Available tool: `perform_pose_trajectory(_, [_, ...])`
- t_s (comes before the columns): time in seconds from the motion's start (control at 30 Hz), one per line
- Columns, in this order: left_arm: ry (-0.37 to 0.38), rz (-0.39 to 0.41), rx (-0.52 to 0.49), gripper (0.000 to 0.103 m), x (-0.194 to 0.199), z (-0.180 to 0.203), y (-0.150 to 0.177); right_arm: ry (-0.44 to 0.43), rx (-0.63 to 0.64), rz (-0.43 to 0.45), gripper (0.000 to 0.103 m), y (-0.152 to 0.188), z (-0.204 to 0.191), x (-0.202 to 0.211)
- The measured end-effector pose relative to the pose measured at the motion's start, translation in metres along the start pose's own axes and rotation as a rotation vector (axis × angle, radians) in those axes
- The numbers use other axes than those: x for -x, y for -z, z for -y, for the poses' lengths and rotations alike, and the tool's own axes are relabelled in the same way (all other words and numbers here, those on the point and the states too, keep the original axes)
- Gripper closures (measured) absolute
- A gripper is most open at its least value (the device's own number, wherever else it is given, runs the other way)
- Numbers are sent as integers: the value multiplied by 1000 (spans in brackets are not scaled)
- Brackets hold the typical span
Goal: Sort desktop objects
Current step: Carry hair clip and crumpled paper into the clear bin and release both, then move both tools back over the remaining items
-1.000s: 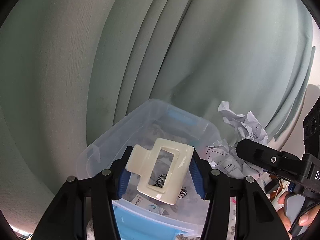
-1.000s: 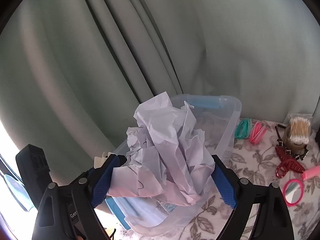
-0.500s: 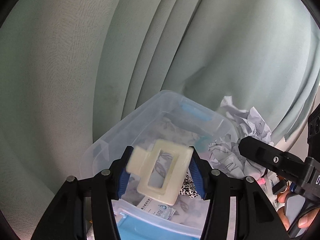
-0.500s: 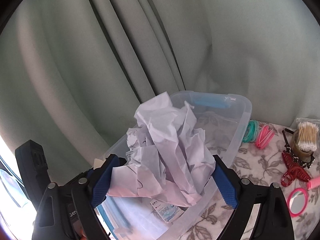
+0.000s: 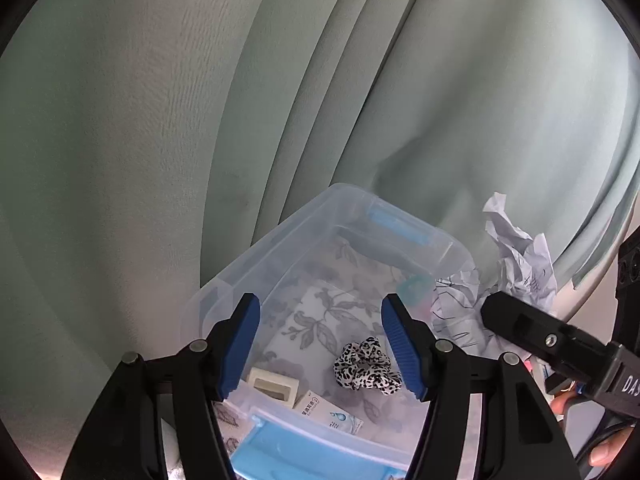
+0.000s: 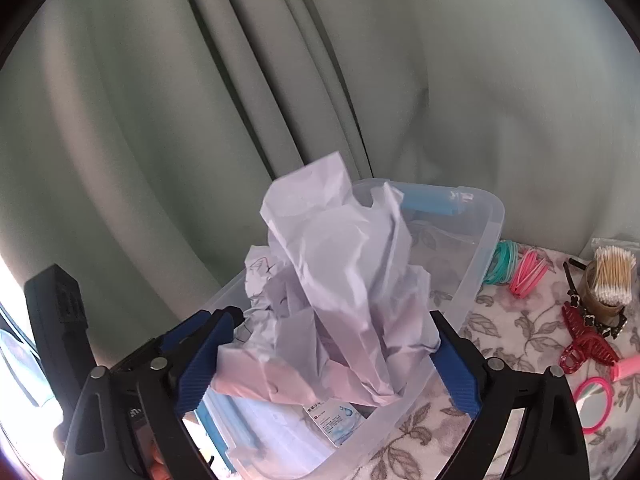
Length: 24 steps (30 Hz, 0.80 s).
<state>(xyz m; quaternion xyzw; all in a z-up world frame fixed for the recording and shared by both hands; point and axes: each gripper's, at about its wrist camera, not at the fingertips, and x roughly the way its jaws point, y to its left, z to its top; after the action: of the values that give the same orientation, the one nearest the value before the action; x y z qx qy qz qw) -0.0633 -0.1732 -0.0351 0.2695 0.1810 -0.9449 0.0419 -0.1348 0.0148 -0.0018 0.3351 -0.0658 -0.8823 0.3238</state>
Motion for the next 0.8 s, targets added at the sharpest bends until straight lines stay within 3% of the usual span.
perform_pose_trajectory(0.17, [7,8,-8,36,21,4,-5,3,47,0,3,5,-3,3])
perform_pose_trajectory(0.53, [12,26,-41,36,40,14,-10,-33,-29,36,2,-1,15,12])
perform_pose_trajectory(0.7, [18,30,-63,36,47,22,-9,-29,-61,71,2,12,10,48])
perform_pose_trajectory(0.8, [72,13,-109,36,45,47,-1,9,-89,102,2,18,25,87])
